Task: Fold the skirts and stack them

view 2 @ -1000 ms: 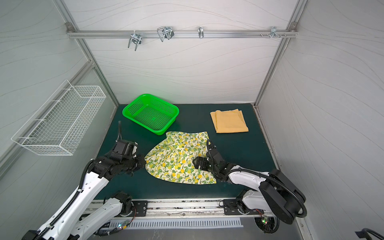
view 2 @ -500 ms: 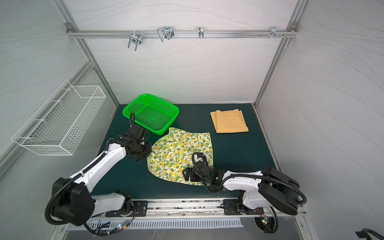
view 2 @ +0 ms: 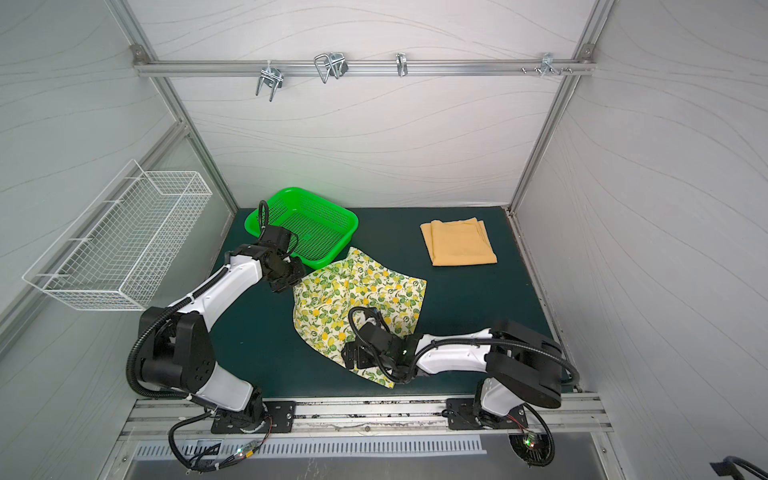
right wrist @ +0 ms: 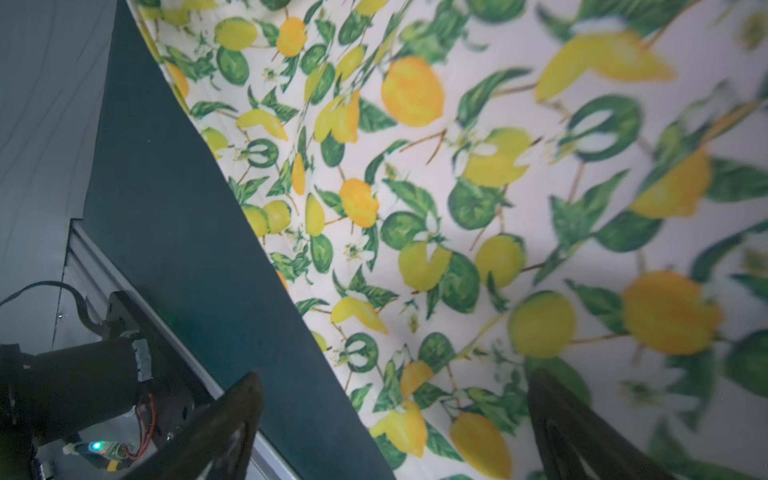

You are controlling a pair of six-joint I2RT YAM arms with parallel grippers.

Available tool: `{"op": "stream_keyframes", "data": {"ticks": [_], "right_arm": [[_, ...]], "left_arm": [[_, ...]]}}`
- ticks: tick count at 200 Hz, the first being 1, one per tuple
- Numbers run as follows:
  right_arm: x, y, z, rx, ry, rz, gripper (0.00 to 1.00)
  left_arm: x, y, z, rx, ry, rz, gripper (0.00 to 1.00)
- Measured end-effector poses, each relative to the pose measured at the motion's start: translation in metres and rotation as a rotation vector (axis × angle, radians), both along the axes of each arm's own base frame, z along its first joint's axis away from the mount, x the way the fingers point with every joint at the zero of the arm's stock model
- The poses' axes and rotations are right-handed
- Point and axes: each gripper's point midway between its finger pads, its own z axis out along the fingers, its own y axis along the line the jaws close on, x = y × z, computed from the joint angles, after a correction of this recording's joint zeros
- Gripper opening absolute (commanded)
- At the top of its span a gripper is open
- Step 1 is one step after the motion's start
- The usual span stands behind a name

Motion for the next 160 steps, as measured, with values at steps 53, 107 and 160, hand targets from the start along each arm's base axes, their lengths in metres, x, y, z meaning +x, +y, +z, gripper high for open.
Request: {"op": "stream_keyframes", "data": {"ticks": [53, 107, 160], "right_arm": [[0.132, -0.065, 0.068, 0.004, -0.123, -0.204, 0.99], [0.207, -0.098, 0.029, -0.077, -0.02, -0.246, 0.99], [0.228, -0.118, -0.019, -0.106, 0.101, -0.273, 0.99]], "left_arm": [[-0.031, 0.02, 0.012, -0.007, -0.055, 0.049, 0.0], [-0.064, 0.018, 0.001, -0.056, -0.058, 0.074, 0.0], [-0.083, 0.018, 0.003, -0.079, -0.095, 0.101, 0.0]]}}
